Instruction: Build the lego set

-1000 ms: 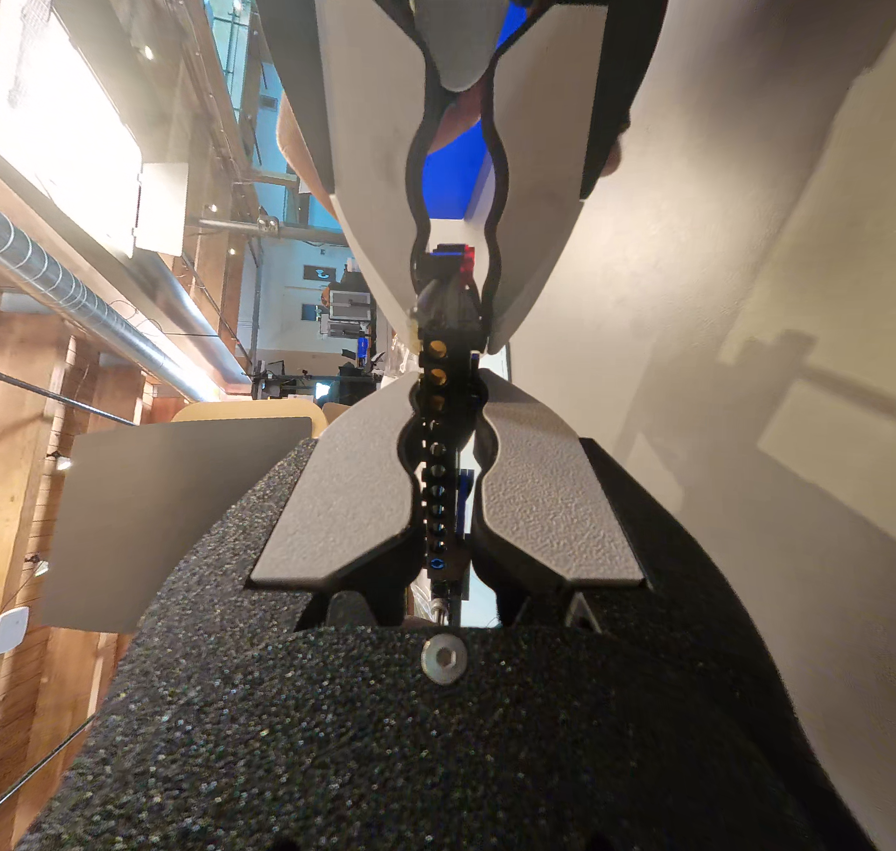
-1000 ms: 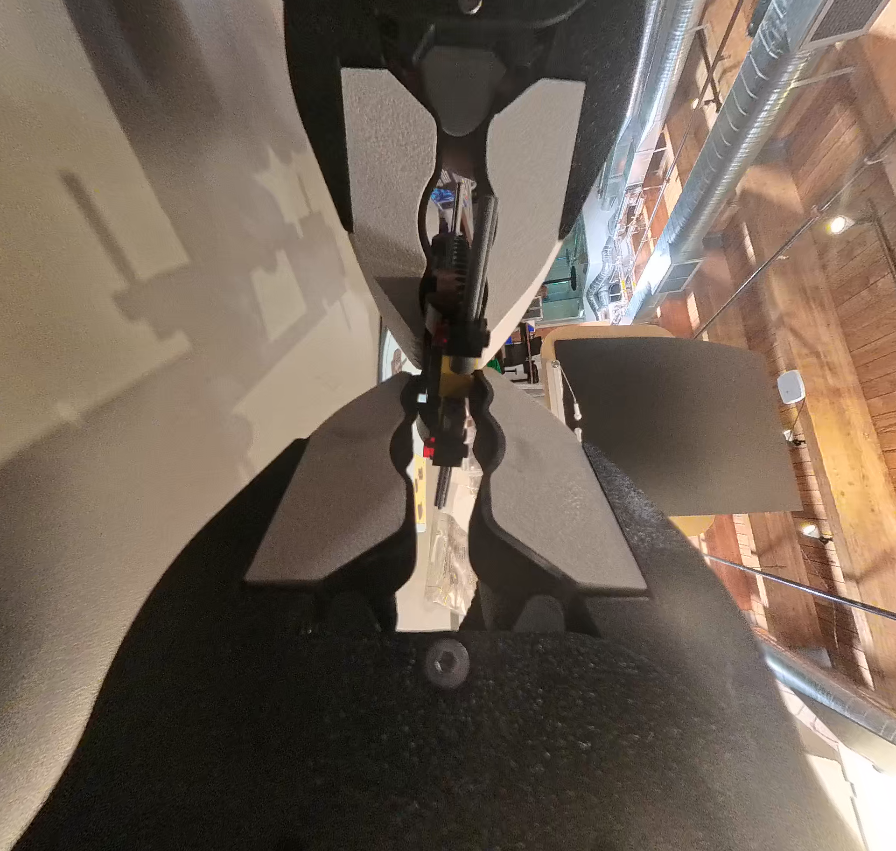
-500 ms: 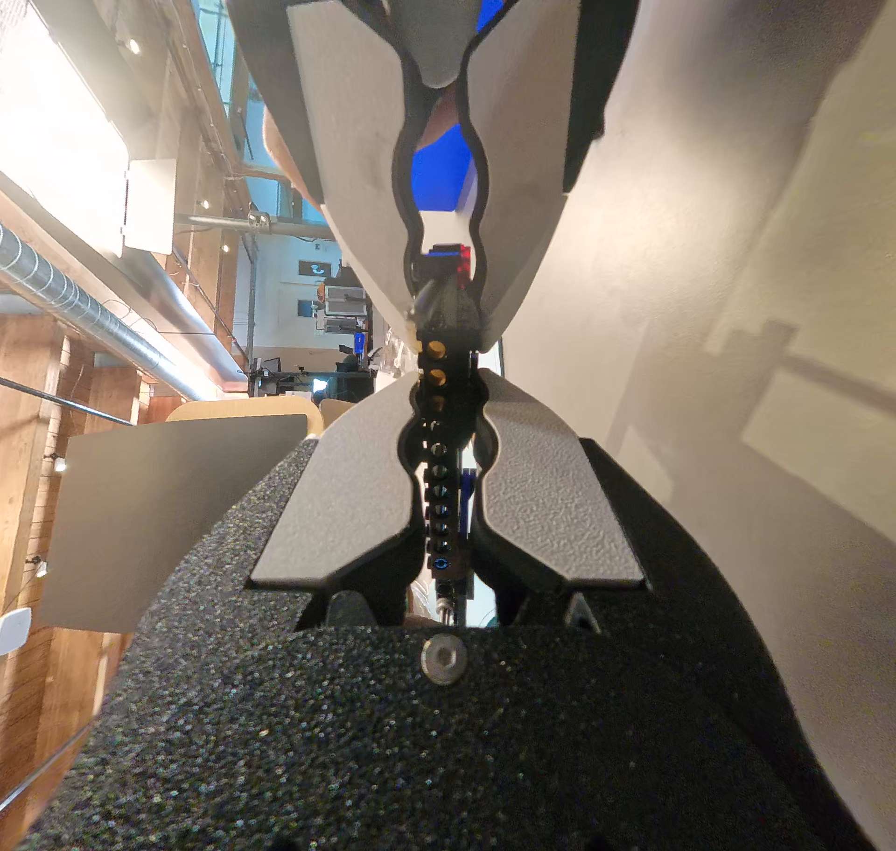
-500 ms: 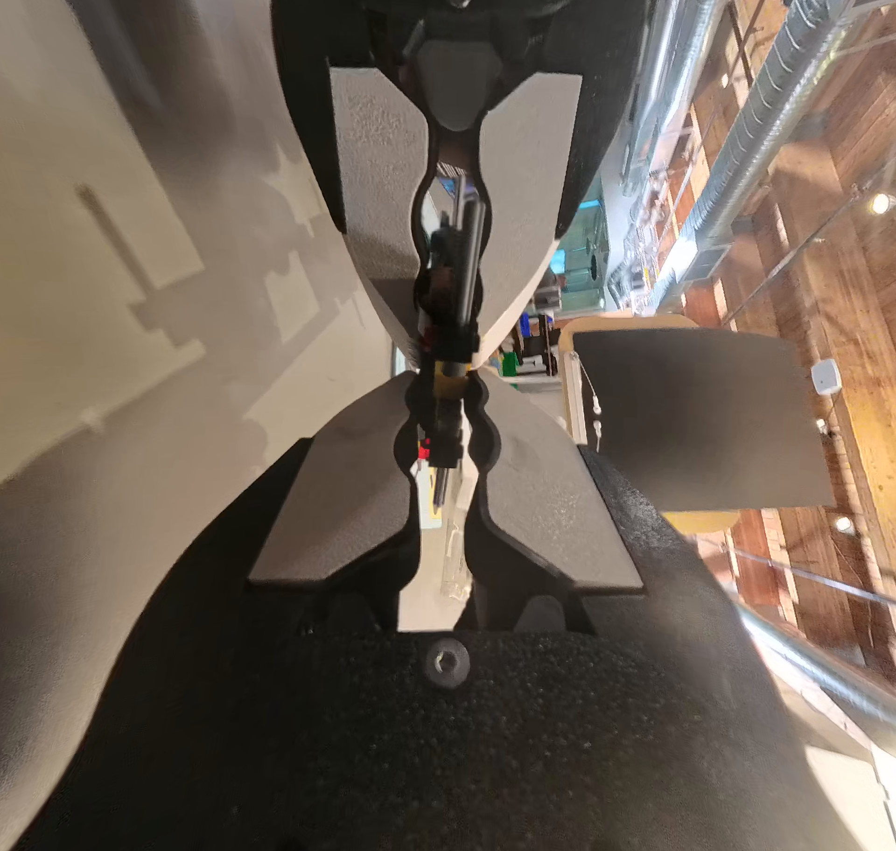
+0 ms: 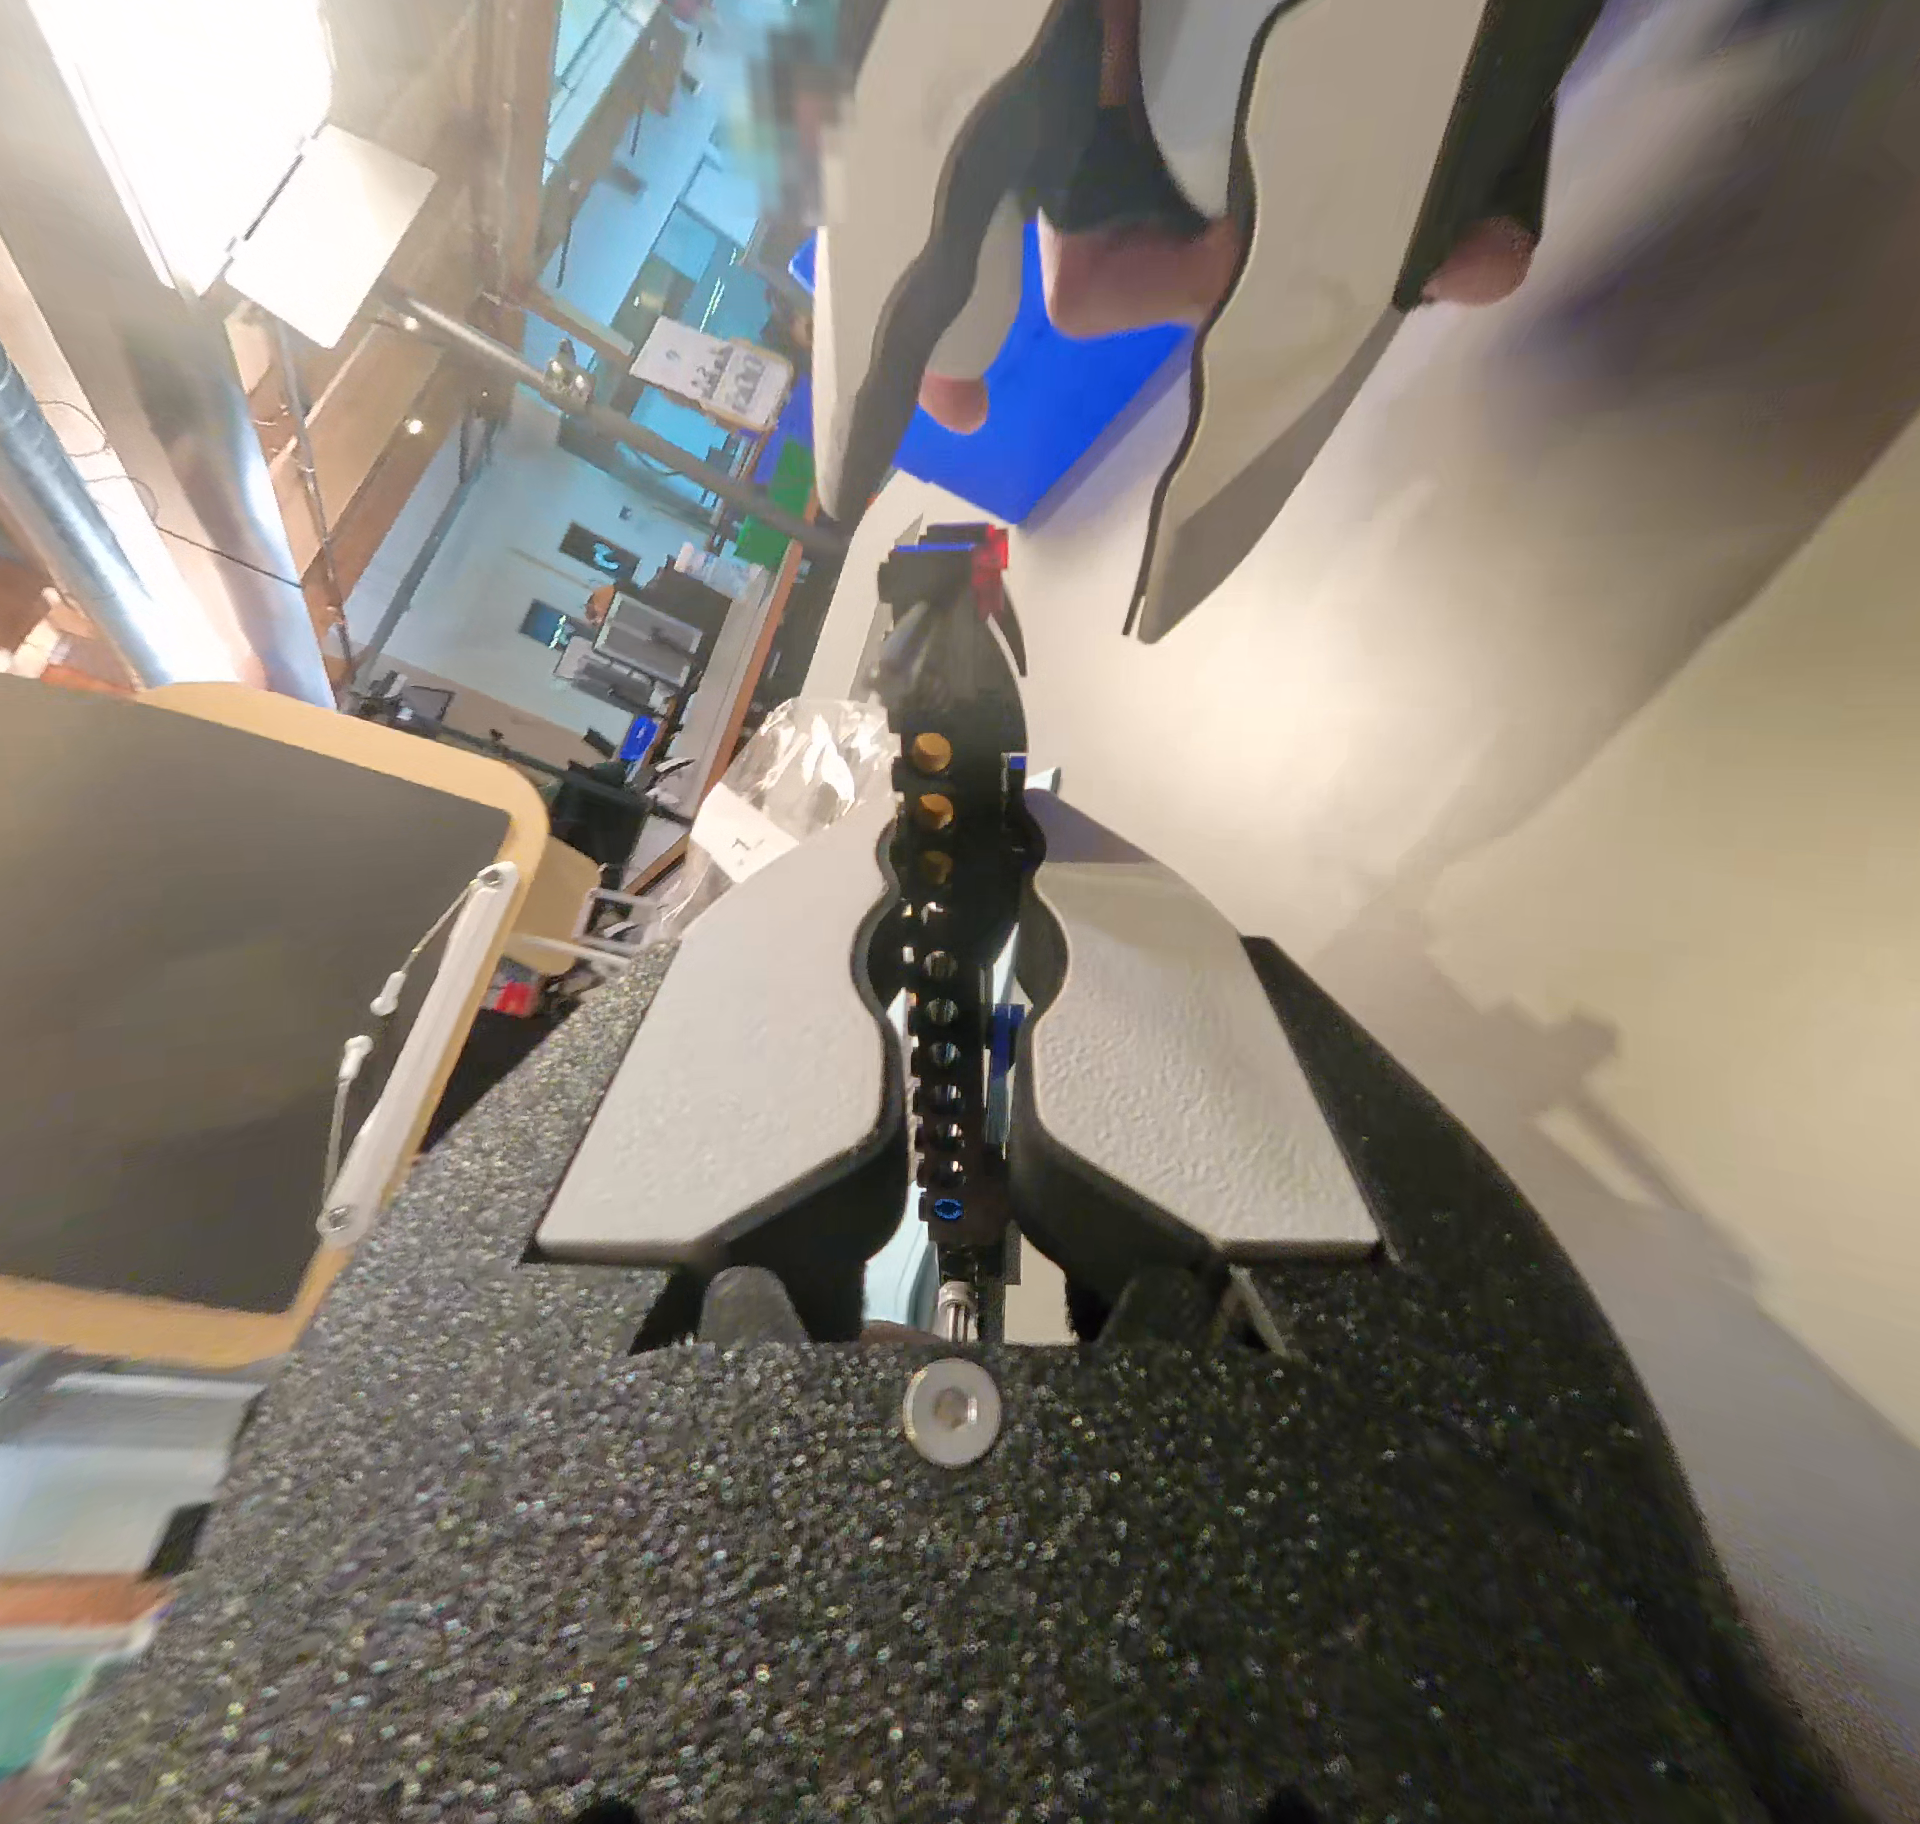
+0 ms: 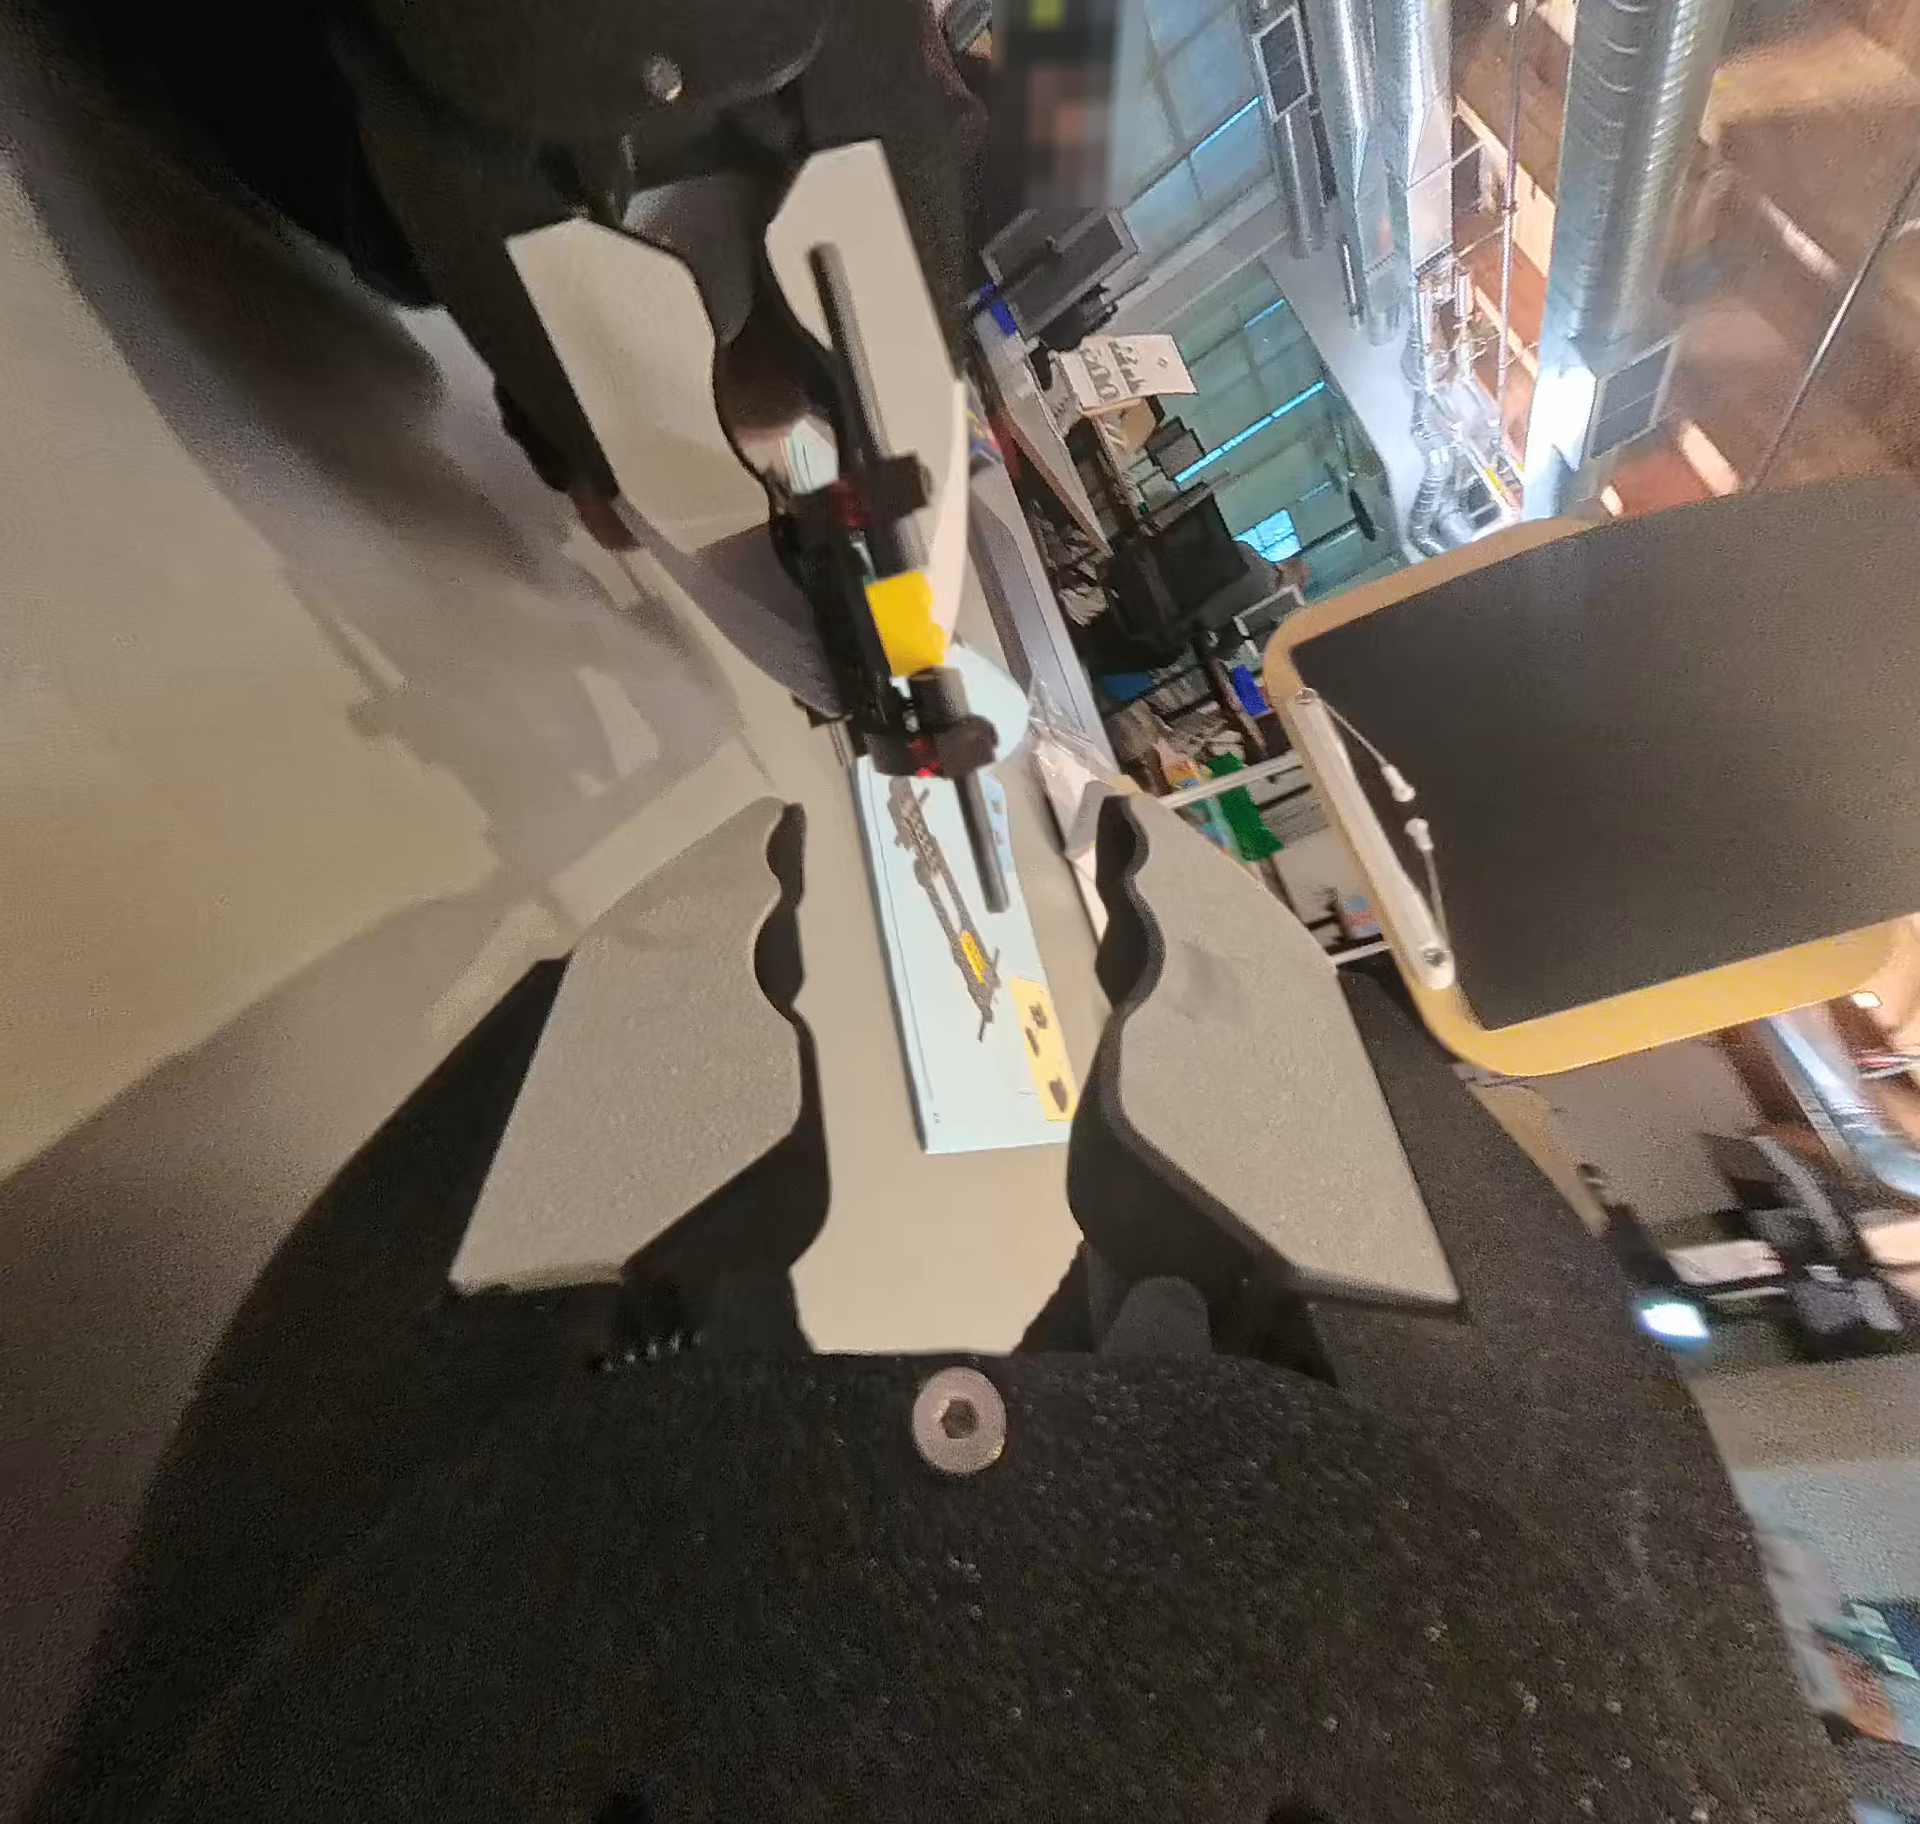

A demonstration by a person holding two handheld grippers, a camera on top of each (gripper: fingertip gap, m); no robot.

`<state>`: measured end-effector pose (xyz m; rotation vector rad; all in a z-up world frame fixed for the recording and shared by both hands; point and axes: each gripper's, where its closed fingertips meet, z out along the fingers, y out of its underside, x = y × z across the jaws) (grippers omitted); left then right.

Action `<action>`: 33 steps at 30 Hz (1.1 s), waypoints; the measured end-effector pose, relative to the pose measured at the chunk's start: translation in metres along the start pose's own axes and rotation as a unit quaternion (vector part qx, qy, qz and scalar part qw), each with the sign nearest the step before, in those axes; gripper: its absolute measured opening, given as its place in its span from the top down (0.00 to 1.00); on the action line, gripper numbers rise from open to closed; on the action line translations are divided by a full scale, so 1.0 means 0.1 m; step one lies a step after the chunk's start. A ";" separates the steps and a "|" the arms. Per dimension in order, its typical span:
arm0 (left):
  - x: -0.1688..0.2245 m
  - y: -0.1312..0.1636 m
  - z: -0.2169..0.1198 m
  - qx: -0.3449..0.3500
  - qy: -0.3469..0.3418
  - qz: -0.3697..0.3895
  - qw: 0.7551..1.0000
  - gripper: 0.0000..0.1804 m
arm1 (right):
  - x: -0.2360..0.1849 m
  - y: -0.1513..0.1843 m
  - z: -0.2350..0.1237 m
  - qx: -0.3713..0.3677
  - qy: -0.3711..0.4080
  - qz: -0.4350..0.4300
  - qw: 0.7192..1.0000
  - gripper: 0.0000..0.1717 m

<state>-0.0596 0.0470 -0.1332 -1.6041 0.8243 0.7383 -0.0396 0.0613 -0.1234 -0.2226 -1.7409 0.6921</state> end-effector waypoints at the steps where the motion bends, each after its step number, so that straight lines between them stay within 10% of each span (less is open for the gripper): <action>1: 0.01 -0.03 -0.01 0.014 0.008 -0.013 1.000 0.91 | 0.01 -0.01 -0.01 0.010 -0.007 0.021 1.000 0.69; 33: 0.12 -0.28 -0.02 0.089 0.137 -0.256 0.953 0.91 | 0.04 -0.30 -0.08 0.131 -0.111 0.231 0.958 0.88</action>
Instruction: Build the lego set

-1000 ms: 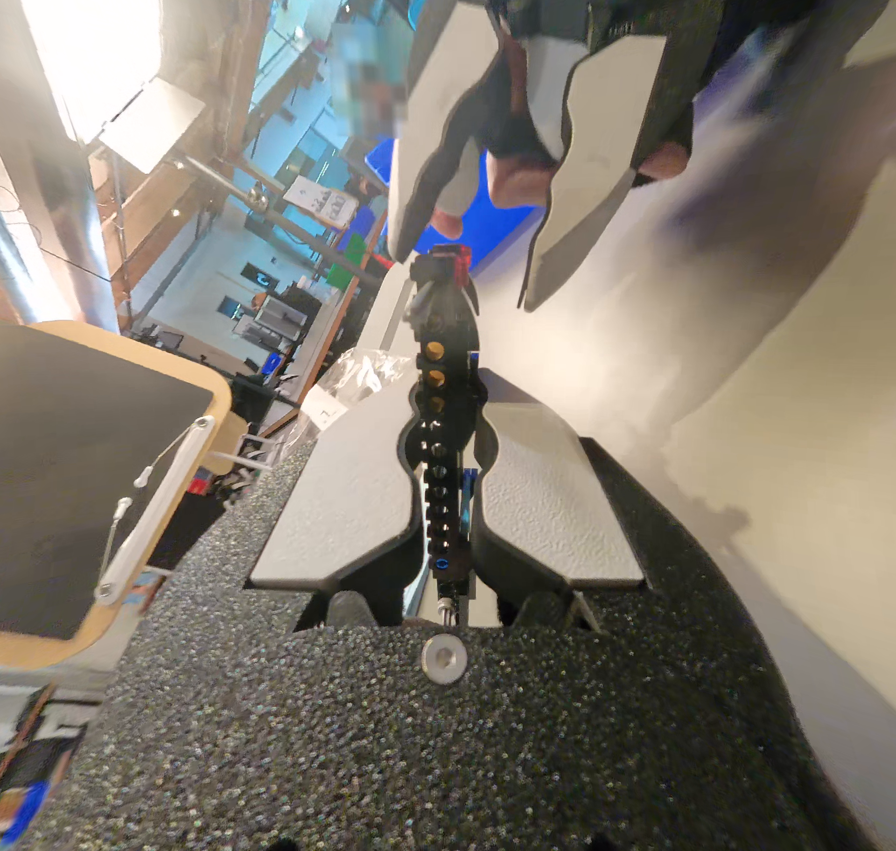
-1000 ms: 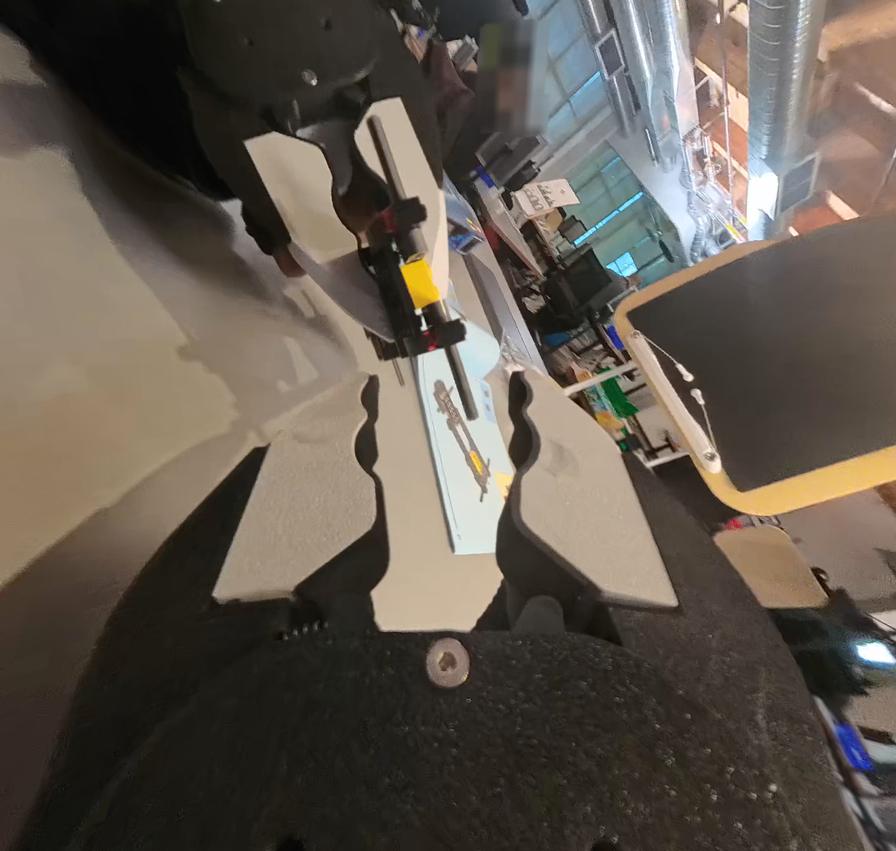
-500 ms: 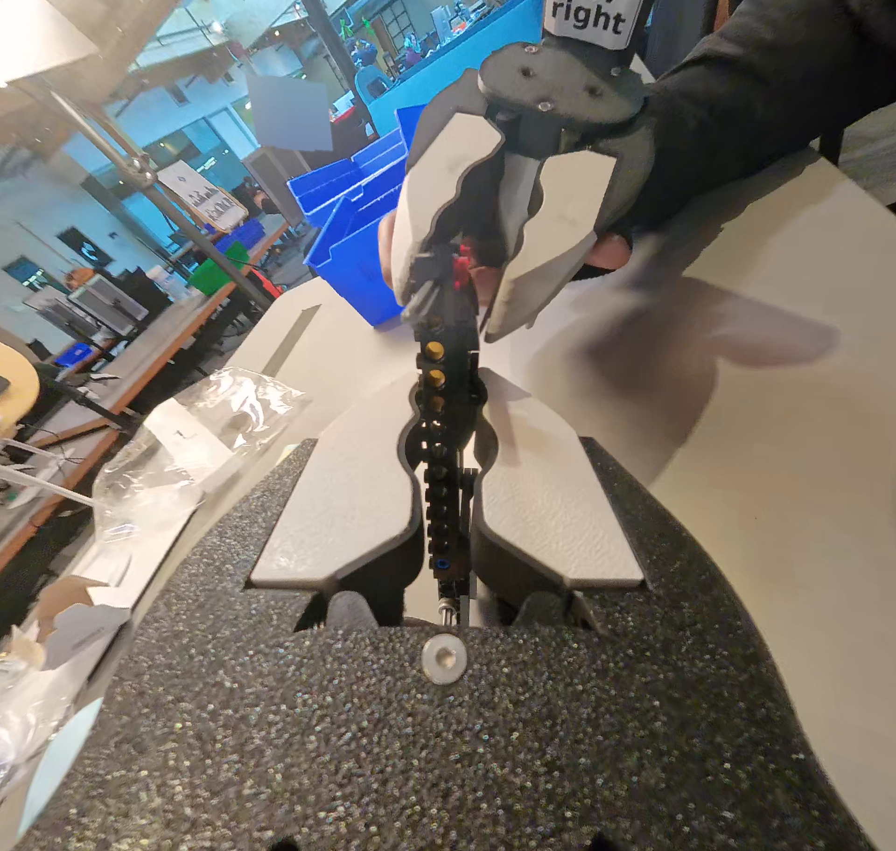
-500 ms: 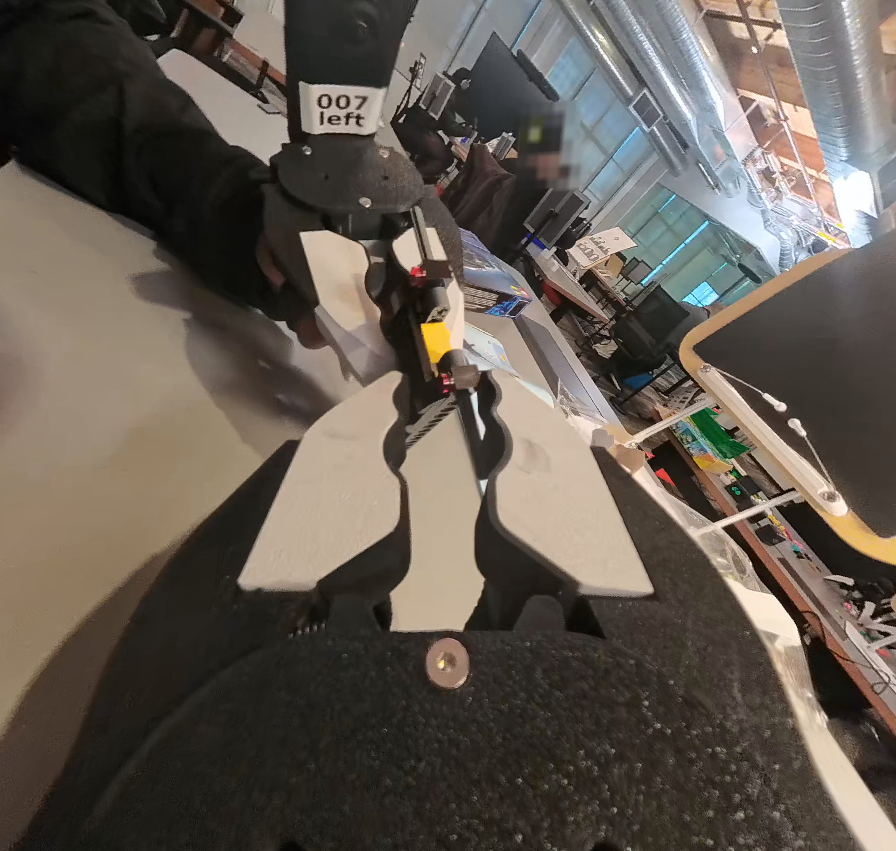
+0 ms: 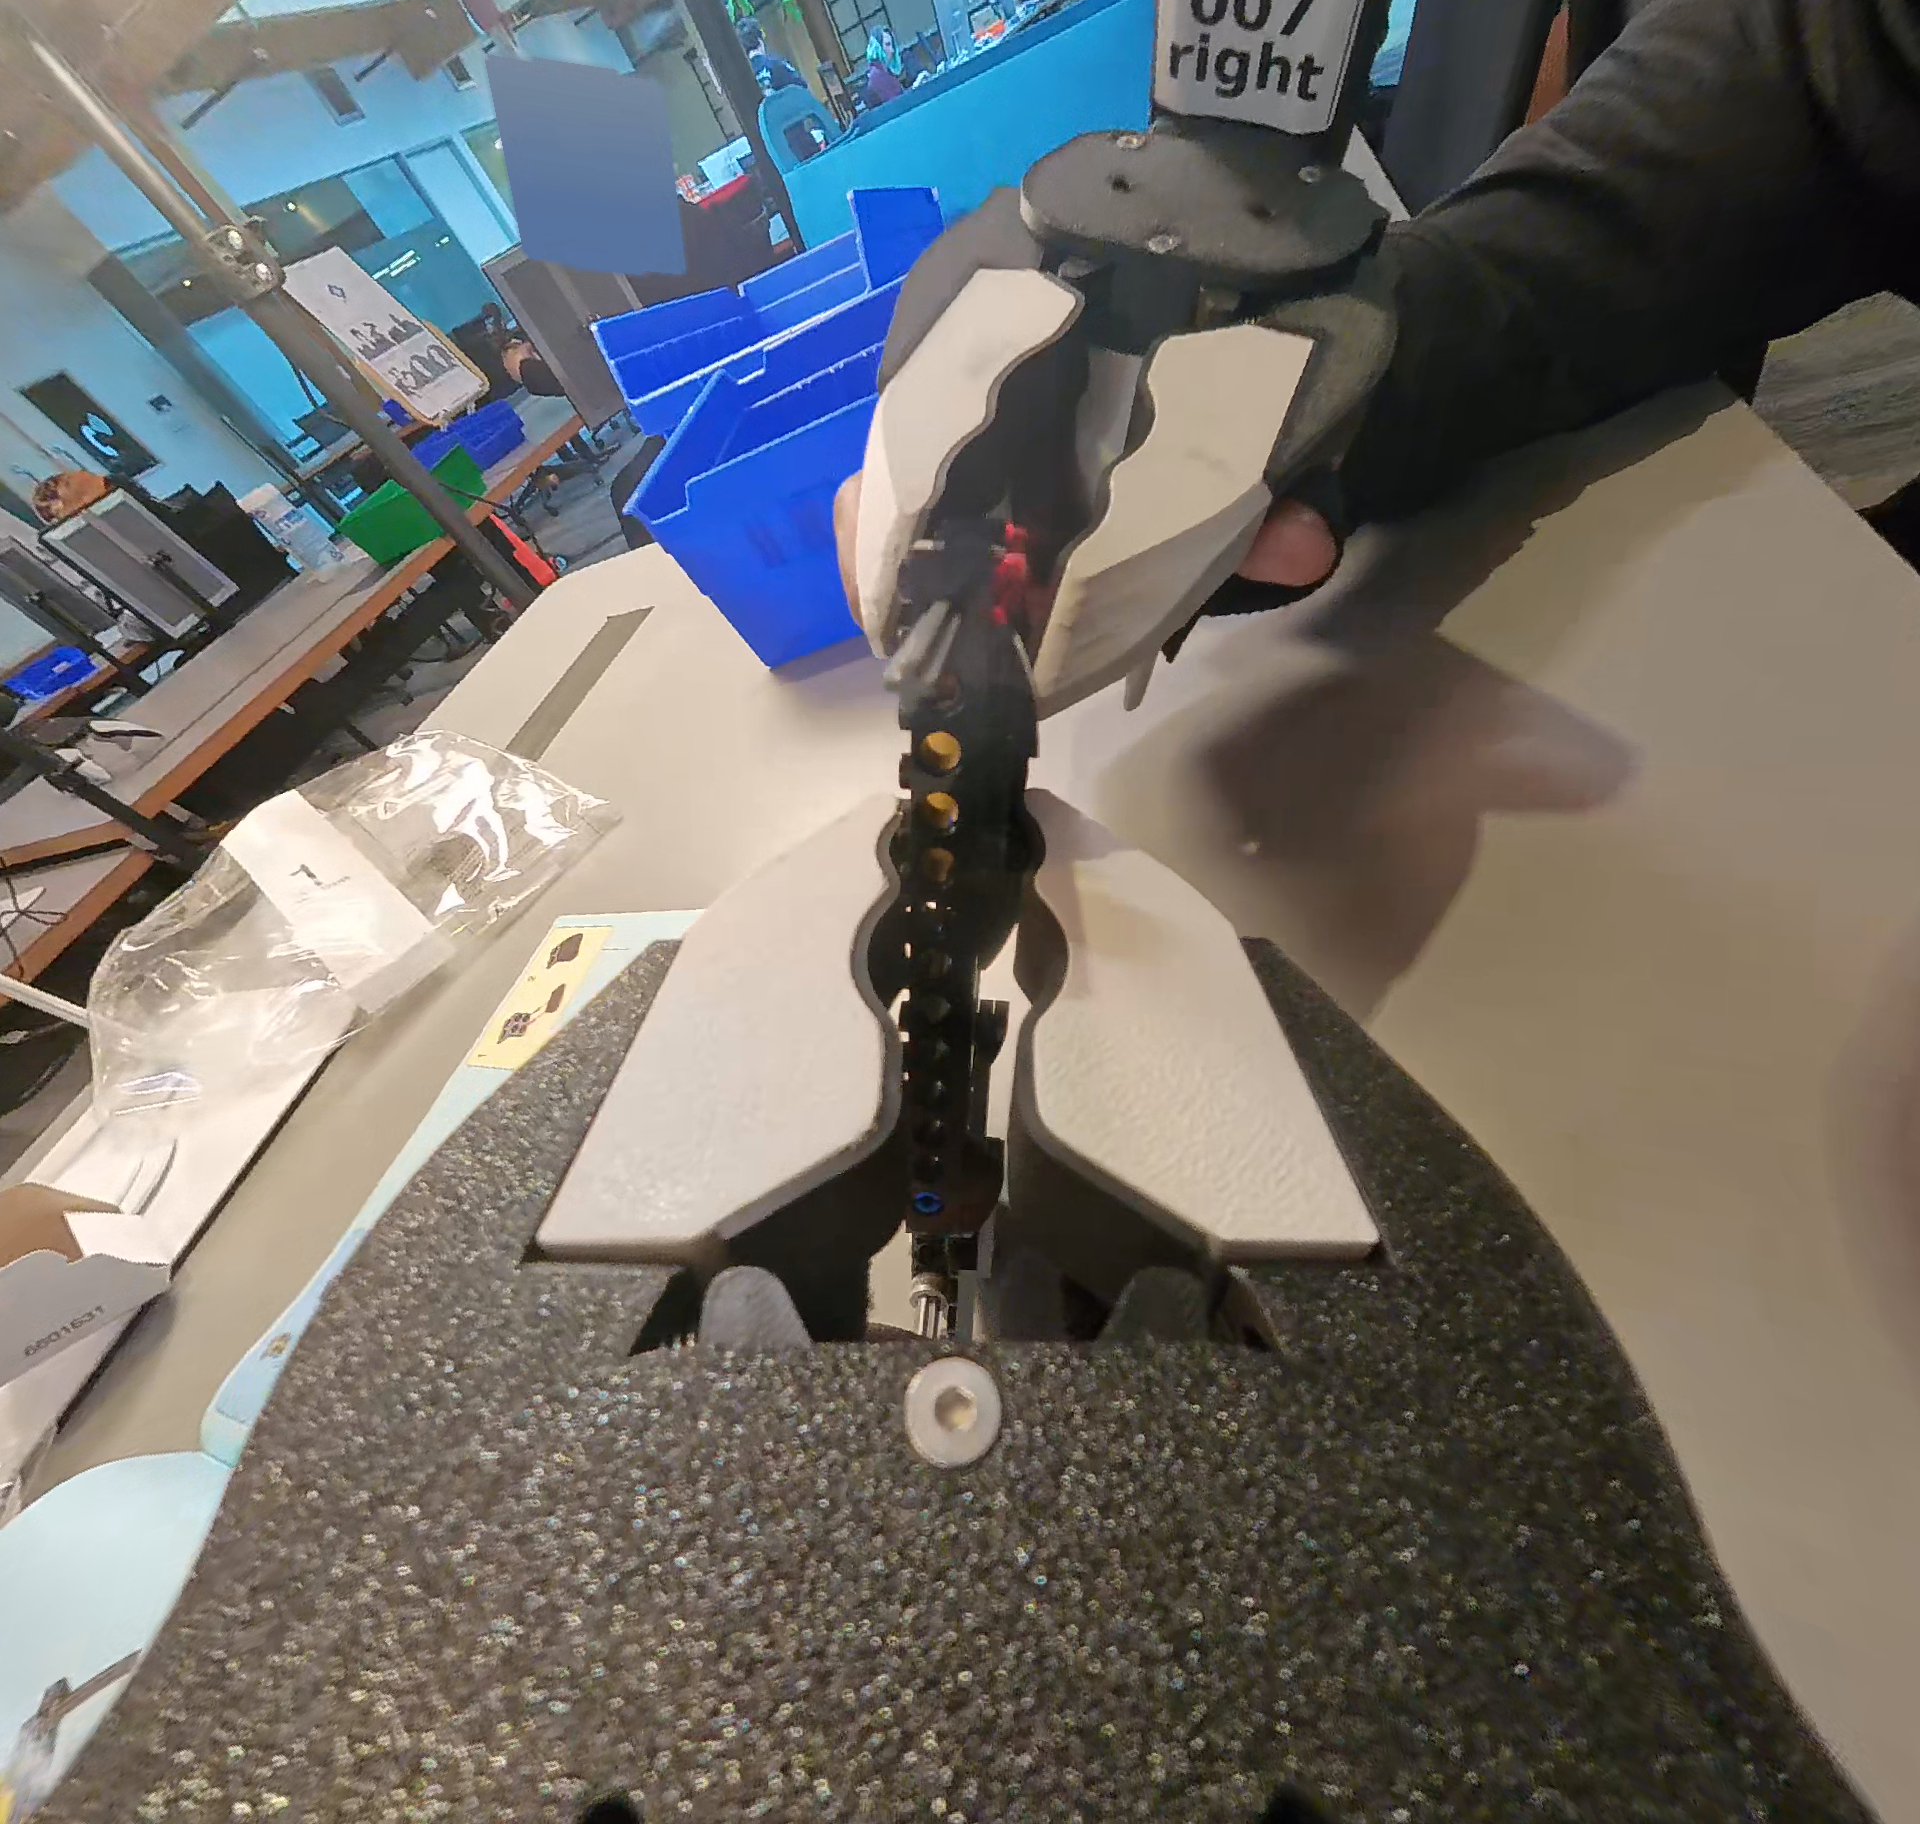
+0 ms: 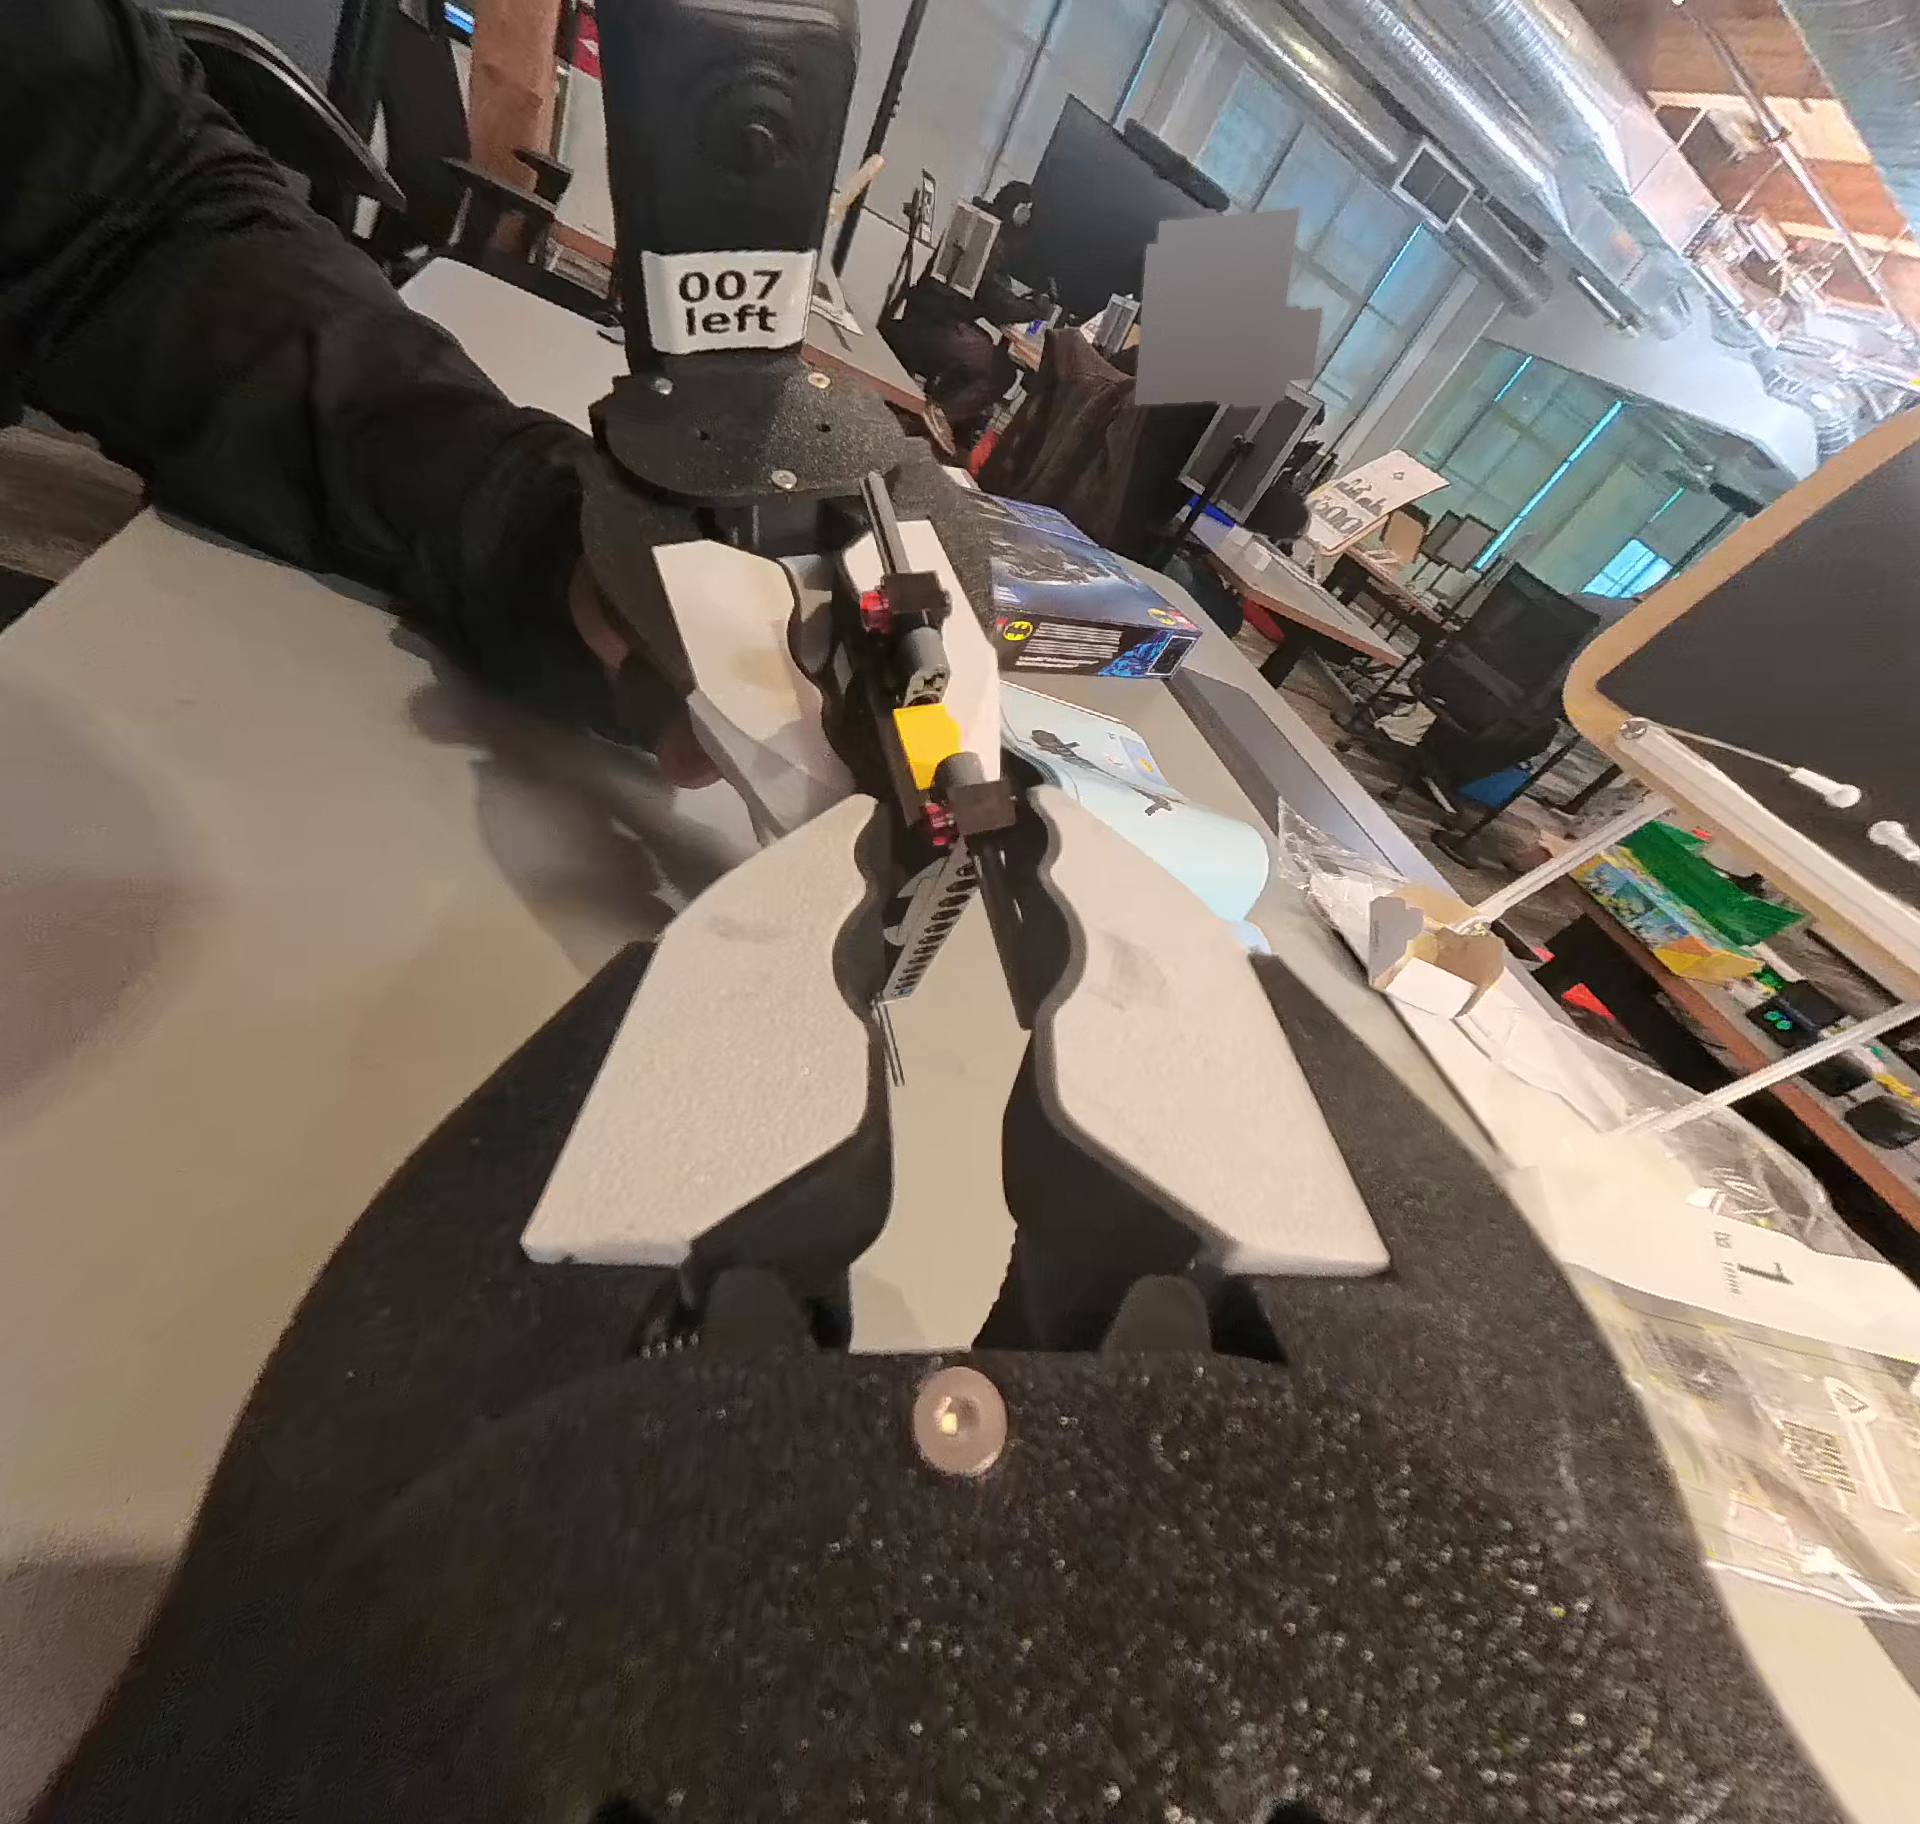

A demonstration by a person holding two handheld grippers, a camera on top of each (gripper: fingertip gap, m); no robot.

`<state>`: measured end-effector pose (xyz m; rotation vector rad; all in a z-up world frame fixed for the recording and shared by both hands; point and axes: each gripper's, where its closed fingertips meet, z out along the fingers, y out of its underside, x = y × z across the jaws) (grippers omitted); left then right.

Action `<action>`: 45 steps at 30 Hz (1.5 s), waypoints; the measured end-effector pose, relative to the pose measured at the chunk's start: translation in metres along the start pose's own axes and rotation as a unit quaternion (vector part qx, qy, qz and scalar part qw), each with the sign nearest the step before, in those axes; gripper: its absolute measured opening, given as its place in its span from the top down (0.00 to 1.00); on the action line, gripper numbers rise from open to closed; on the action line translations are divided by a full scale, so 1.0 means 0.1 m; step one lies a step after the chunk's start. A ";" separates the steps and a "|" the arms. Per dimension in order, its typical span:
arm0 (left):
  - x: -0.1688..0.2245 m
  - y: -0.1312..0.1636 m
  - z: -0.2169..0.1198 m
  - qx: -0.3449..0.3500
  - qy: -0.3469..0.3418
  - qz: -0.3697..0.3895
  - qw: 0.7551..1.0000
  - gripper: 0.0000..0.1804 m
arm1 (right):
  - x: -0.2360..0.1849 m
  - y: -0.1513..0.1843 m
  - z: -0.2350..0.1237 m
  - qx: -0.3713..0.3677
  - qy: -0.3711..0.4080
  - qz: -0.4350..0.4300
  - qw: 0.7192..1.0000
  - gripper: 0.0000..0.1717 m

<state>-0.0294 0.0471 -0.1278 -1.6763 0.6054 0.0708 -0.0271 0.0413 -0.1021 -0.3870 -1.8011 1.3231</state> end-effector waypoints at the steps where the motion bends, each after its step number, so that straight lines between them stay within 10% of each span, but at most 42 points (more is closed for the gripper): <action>1: 0.00 0.00 0.00 -0.001 0.001 -0.007 1.000 0.91 | 0.01 0.00 0.00 0.000 -0.001 0.006 1.000 0.88; 15: -0.10 -0.23 -0.12 0.082 0.031 -0.114 0.990 0.91 | 0.12 -0.13 -0.04 0.030 -0.011 0.078 0.996 0.77; 25: -0.17 -0.61 -0.42 0.289 0.140 -0.282 0.904 0.91 | 0.14 -0.42 0.06 0.068 -0.002 0.155 0.986 0.79; 45: 0.00 -0.49 -0.24 0.236 0.153 -0.264 0.923 0.91 | 0.12 -0.58 0.11 0.099 0.006 0.214 0.972 0.89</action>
